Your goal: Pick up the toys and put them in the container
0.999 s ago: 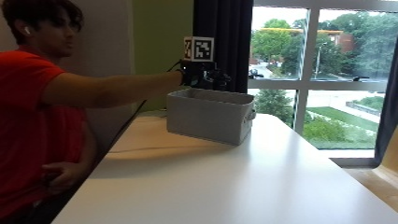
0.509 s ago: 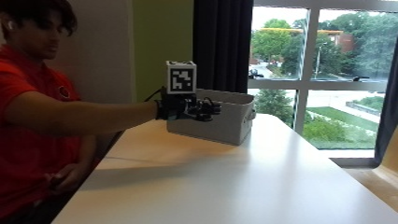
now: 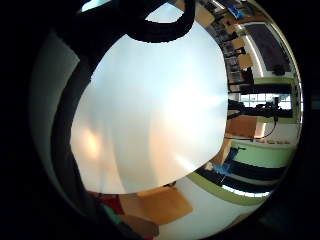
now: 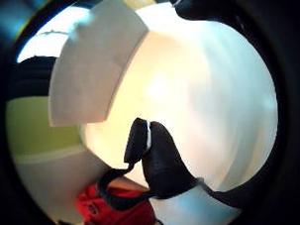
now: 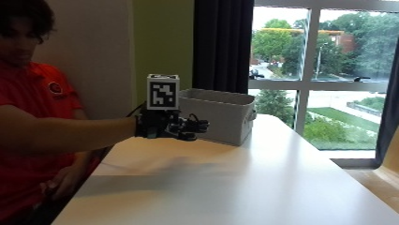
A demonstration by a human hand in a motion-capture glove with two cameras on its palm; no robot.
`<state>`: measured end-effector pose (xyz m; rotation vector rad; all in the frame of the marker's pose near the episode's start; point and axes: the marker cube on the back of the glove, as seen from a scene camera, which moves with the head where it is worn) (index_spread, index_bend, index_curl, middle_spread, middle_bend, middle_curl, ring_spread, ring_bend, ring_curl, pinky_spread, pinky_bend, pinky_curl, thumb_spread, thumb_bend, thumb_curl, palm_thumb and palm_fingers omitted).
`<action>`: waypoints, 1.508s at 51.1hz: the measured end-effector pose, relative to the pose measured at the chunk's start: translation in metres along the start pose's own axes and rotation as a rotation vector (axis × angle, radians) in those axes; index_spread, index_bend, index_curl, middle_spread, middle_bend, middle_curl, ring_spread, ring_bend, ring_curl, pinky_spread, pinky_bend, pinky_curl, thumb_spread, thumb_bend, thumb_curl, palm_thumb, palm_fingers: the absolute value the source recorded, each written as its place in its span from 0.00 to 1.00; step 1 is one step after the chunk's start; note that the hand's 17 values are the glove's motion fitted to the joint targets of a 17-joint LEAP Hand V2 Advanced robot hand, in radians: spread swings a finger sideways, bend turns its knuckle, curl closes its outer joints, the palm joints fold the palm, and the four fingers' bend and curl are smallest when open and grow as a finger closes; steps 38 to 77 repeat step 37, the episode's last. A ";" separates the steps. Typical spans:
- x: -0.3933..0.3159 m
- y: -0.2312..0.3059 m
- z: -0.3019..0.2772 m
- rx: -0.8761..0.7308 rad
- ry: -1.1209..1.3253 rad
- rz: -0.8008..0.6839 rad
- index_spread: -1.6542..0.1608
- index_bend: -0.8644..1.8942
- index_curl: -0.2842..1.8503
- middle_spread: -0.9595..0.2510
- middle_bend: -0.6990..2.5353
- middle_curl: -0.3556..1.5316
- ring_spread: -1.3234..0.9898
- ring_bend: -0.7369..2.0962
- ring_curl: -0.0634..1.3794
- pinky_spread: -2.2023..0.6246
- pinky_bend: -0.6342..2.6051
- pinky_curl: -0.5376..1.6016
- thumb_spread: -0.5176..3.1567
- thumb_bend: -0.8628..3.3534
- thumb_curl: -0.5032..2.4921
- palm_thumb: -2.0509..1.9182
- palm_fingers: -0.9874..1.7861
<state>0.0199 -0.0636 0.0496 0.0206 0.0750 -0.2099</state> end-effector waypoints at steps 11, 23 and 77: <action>0.010 0.006 0.006 0.015 -0.071 0.010 0.68 0.42 0.36 0.72 0.26 0.33 0.56 0.31 0.16 0.80 0.42 0.39 0.47 0.20 0.26 0.51 0.31; -0.007 -0.002 0.015 0.014 -0.197 -0.001 0.68 0.43 0.36 0.72 0.26 0.32 0.56 0.31 0.15 0.80 0.41 0.40 0.47 0.20 0.26 0.51 0.32; -0.017 -0.005 0.013 0.036 -0.174 -0.028 0.68 0.44 0.36 0.71 0.26 0.32 0.56 0.31 0.14 0.80 0.41 0.40 0.47 0.20 0.26 0.51 0.32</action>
